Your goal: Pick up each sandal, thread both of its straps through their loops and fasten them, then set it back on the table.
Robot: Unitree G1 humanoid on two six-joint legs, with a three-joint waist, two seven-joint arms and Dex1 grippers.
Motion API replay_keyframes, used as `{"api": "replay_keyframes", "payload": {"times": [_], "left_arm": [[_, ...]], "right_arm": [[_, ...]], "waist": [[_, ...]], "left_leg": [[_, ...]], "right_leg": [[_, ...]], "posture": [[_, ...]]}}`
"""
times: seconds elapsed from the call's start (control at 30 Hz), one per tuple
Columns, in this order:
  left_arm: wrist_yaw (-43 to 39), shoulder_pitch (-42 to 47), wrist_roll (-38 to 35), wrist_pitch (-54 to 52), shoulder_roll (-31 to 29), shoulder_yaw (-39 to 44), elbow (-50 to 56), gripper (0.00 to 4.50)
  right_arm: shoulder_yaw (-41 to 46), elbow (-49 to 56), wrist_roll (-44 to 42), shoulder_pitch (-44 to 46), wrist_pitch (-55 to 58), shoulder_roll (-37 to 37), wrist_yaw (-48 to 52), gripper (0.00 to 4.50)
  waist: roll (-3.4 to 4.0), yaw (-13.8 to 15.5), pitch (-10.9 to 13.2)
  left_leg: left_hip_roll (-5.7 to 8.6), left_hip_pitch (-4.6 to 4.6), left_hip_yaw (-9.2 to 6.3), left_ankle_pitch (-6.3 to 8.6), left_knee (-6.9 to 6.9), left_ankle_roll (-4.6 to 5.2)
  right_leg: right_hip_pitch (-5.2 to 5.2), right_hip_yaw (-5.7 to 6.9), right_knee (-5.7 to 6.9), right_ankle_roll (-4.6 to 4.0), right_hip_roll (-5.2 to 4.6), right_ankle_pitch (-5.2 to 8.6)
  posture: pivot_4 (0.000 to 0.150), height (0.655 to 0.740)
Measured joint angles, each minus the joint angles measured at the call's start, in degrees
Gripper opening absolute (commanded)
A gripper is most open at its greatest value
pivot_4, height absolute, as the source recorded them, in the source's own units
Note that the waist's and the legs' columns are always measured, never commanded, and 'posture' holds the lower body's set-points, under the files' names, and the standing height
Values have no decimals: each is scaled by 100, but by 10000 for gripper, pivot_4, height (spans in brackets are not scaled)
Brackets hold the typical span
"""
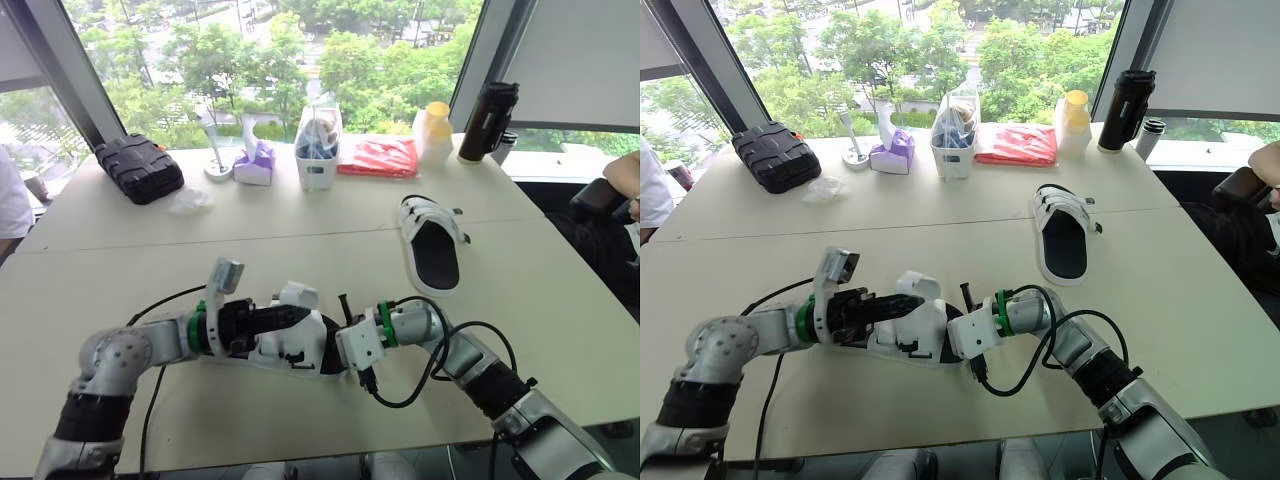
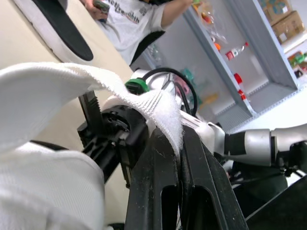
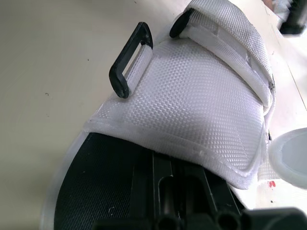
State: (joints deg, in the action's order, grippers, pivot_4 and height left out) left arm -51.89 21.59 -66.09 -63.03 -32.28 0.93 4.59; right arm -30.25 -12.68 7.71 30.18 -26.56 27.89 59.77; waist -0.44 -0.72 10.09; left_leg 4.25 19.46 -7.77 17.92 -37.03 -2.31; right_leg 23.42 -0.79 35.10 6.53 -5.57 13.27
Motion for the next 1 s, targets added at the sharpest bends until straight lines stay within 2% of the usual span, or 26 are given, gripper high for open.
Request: {"api": "replay_keyframes", "payload": {"times": [0.13, 0.33, 0.53, 1.0], "left_arm": [[-424, 135, 576, 188, 33, -363, -301, 489], [-887, 178, 1068, 506, 80, -481, -374, 489], [-975, 177, 1357, 773, 296, -470, -399, 489], [-1413, 97, 1743, 954, 264, -591, -236, 489]], "right_arm": [[1, 15, 0, -31, 0, 0, -28, 0], [5, 23, 0, -53, 14, 1, -40, 0], [21, 99, 3, -98, 101, 4, -41, 0], [19, 131, 8, -110, 126, 4, -42, 0]], "waist": [[0, -2, 0], [0, 9, 0], [-1, 12, 0], [0, 6, 0]], "left_leg": [[0, 1, 0, 0, 0, 0], [-7, 1, -1, 0, -1, 0], [-8, 1, -1, 0, -1, 0], [-9, 1, -1, 1, 0, 1]], "right_leg": [[1, -1, 0, -1, 0, 1], [0, -2, 0, -6, -1, 4], [-1, -2, 0, 3, -2, -1], [-1, -2, -1, 7, -2, -2]], "posture": [[1500, 7400], [1500, 7400], [1500, 7400], [1500, 7400]]}}
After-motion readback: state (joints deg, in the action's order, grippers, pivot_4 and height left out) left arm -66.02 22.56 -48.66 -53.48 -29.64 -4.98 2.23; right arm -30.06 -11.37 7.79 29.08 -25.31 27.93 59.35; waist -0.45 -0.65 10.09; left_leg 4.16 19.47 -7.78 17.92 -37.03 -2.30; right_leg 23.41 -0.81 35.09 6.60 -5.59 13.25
